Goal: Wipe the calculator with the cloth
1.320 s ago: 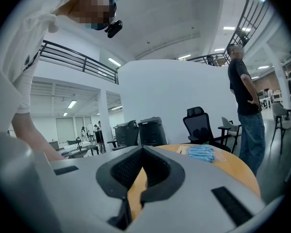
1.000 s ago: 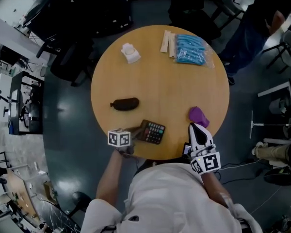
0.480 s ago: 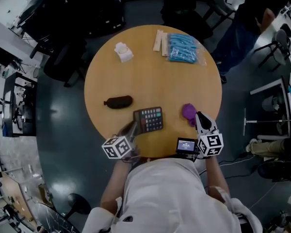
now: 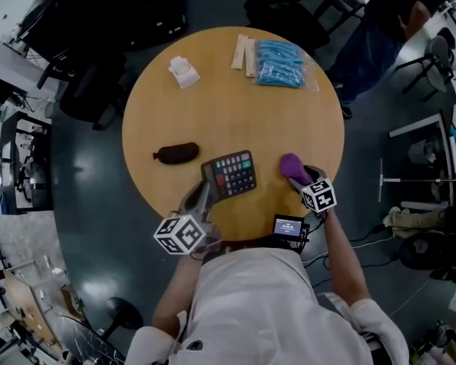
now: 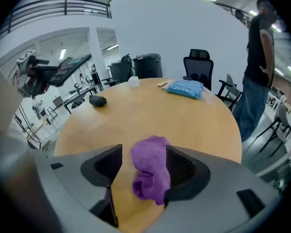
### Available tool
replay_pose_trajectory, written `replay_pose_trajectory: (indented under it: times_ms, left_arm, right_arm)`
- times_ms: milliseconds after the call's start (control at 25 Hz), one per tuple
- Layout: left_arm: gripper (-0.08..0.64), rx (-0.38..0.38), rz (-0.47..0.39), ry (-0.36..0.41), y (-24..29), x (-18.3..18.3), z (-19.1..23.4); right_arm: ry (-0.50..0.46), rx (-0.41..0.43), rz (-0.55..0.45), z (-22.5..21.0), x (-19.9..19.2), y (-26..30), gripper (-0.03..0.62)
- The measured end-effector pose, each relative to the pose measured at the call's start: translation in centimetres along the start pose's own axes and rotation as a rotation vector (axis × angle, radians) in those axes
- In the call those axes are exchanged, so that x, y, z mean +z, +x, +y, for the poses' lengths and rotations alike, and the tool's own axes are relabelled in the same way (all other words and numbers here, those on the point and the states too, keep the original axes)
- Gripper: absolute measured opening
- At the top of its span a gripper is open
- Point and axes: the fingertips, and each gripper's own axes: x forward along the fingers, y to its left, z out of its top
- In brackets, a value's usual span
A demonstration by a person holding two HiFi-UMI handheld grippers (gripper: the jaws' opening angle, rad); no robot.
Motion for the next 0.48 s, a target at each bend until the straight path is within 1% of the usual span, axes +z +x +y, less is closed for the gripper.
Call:
replay_pose_trajectory:
  times_ms: [120,400,440,480]
  left_arm:
    - [0.043,0.011,0.007,-0.006,-0.1,-0.3,0.0]
    - [0.043,0.032,0.014,-0.029,-0.5,-0.5,0.0]
    - [0.043,0.035,0.014,-0.034,-0.5,-0.6,0.0]
    - [0.043,0.039,0.015,-0.04,-0.6,-0.7,0.0]
  right_arm:
    - [-0.048,-0.018,0.071,-0.7,-1.3,2.2,0.278]
    - [-0.054,-0.01,0.192,-1.8,-4.2,4.9,0.279]
    - [-0.051,-0.01,0.203,-1.8,-4.6,5.2,0.268]
    - [-0.047,-0.016,0.209,-2.0,-4.8,5.3,0.243]
